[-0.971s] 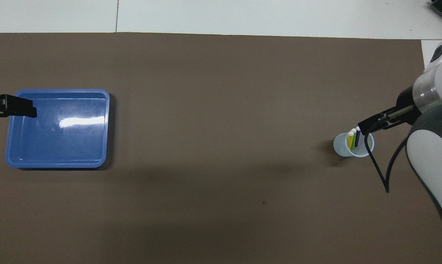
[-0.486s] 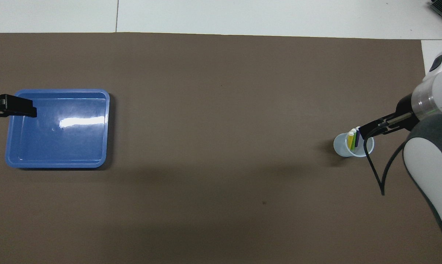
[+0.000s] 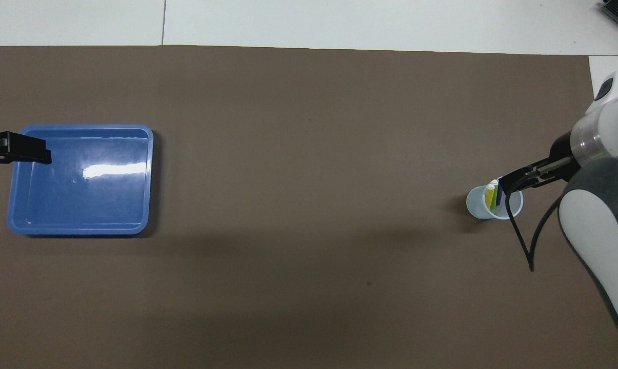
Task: Transfer and insert pens with both arms
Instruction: 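Insert the yellow pen into the clear cup with the right gripper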
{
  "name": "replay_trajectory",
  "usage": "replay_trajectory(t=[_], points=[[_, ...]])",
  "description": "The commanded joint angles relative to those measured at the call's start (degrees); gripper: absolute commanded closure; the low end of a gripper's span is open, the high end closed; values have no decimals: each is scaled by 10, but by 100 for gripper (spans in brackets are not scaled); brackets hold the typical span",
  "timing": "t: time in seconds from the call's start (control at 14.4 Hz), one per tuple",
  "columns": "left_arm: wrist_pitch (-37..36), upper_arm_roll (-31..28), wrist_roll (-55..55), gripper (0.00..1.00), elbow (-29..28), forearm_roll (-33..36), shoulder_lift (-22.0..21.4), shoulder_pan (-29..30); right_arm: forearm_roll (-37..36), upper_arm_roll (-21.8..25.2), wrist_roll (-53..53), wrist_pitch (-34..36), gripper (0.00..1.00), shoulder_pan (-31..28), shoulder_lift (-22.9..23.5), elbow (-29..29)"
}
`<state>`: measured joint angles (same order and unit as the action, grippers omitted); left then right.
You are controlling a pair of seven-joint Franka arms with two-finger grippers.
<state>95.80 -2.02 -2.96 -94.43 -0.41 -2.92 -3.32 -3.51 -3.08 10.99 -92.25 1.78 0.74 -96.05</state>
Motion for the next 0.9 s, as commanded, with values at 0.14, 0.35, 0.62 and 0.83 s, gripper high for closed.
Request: replay_trajectory(t=[0.14,0.35,0.62,0.83], points=[[3,-8,6,0,5,-7,3,-6,8,-1,-6,-13,0,-8,5,4],[3,-8,6,0,6,-6,3,-6,8,-4,-5,-13,0,-23,5,5],[4,-8,6,0,7,-6,4,-6,8,-3,-6,-13,0,-23,5,5],[4,-8,6,0,7,-6,4,-6,9,2,-11,-13,0,-20,5,5]])
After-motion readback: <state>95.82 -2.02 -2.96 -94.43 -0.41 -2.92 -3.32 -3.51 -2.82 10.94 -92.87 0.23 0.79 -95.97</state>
